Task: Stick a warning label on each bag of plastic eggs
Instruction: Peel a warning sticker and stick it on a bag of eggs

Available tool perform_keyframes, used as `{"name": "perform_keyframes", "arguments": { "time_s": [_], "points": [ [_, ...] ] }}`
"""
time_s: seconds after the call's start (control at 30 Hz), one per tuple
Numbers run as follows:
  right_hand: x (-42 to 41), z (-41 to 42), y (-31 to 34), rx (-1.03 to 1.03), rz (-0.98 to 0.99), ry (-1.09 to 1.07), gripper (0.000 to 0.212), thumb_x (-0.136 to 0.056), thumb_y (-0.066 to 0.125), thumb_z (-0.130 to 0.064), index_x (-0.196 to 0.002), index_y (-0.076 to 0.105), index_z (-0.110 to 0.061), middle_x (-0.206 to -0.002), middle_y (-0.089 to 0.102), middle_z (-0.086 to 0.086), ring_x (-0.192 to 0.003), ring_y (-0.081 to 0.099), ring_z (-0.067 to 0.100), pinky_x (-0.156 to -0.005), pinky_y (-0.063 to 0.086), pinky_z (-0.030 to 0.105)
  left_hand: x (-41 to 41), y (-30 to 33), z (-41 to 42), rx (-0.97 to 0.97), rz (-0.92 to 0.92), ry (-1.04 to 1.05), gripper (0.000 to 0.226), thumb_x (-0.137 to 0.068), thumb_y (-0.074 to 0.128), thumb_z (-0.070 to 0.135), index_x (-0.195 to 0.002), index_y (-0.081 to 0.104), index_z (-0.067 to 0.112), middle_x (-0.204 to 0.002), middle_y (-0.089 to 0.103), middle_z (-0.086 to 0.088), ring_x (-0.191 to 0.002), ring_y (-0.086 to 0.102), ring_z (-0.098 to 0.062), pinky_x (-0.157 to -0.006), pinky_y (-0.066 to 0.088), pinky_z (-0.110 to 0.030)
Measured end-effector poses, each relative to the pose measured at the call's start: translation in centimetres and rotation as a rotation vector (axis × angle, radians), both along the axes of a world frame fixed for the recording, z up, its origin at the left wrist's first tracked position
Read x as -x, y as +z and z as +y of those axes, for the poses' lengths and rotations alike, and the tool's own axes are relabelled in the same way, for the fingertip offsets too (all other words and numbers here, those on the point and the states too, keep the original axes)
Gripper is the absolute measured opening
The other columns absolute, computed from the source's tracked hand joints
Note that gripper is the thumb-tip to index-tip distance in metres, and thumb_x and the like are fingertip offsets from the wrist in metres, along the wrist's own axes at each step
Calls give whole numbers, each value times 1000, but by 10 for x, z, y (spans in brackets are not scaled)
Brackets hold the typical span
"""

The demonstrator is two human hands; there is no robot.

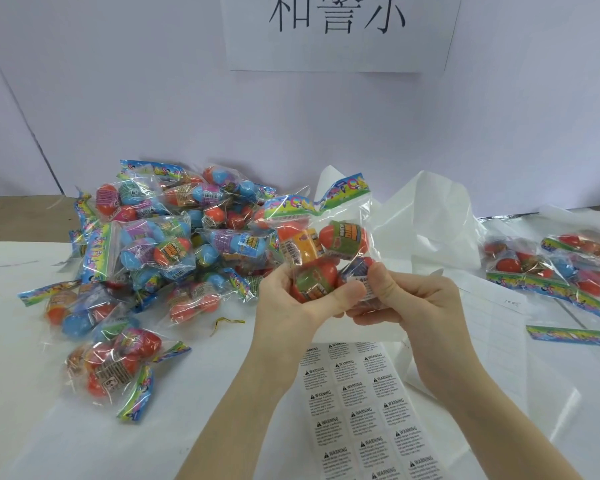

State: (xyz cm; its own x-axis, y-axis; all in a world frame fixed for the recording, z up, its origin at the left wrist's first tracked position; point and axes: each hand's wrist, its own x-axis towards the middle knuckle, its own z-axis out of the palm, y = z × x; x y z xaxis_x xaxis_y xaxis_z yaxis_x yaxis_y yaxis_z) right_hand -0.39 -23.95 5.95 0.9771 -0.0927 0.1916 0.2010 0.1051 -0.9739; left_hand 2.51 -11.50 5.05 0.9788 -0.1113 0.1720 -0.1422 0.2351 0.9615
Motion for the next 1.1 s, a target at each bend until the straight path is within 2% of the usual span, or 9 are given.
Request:
{"name": "perform_keyframes", "arguments": {
  "time_s": [0.4,0.5,0.57,0.63,0.73,0.83,0.93,1.03,1.1],
  "points": [
    [-2,-3,-1,-19,-28,7,24,-67,65,-36,-74,78,-17,-68,73,7,-59,67,15,-55,52,19,-3,-5,0,-5,-38,4,43,-42,76,30,-80,63,12,-59,67,10,-53,61,-1,-55,48,-13],
    [-3,-8,1,-21,-21,100,25,-59,79,-37,-80,78,-22,-69,71,1,-59,64,12,-56,51,18,-4,-5,3,-32,-59,-72,39,-53,76,27,-87,62,16,-68,70,13,-65,65,2,-60,48,-10],
    [-5,-11,1,-13,9,144,25,-60,73,-38,-81,76,-25,-67,68,-1,-56,61,12,-55,50,19,-5,-6,4,-77,-84,-131,30,-69,76,29,-92,62,17,-76,72,14,-73,66,3,-66,48,-9],
    [-7,-15,1,2,52,172,18,-65,71,-32,-81,76,-24,-68,67,1,-54,60,13,-52,49,19,-6,-7,6,-109,-97,-144,35,-77,62,45,-94,64,15,-80,71,13,-78,65,1,-71,48,-11],
    [-7,-22,3,86,117,214,9,-68,66,-22,-67,73,-16,-63,66,5,-49,58,15,-49,47,20,-8,-8,9,-123,-99,-98,75,-70,42,77,-102,66,13,-93,73,11,-91,66,0,-76,47,-10],
    [-8,-26,6,87,118,173,12,-65,62,-17,-55,69,-14,-54,62,4,-43,53,14,-43,43,19,-11,-6,11,-128,-73,76,63,-78,22,68,-92,67,28,-84,71,21,-80,59,14,-73,39,-2],
    [-12,-35,10,-267,-88,-68,4,-68,71,-20,-69,71,-16,-66,67,-3,-56,63,9,-54,50,17,-16,-7,14,-151,4,266,71,-77,19,77,-92,68,29,-93,67,22,-83,56,11,-85,36,-11],
    [-14,-44,13,-528,-153,-133,61,-55,83,-46,-102,58,-17,-117,65,1,-109,62,10,-88,50,18,-21,-12,18,-255,-1,492,54,-87,33,65,-100,65,23,-105,62,14,-101,53,-1,-91,35,-17],
    [-15,-42,9,-452,-44,-141,89,-56,76,-46,-133,43,-15,-135,53,-1,-118,56,9,-97,47,23,-26,-16,23,-524,-15,722,35,-92,51,46,-108,64,18,-124,57,-2,-120,45,-19,-107,28,-40]
  ]
}}
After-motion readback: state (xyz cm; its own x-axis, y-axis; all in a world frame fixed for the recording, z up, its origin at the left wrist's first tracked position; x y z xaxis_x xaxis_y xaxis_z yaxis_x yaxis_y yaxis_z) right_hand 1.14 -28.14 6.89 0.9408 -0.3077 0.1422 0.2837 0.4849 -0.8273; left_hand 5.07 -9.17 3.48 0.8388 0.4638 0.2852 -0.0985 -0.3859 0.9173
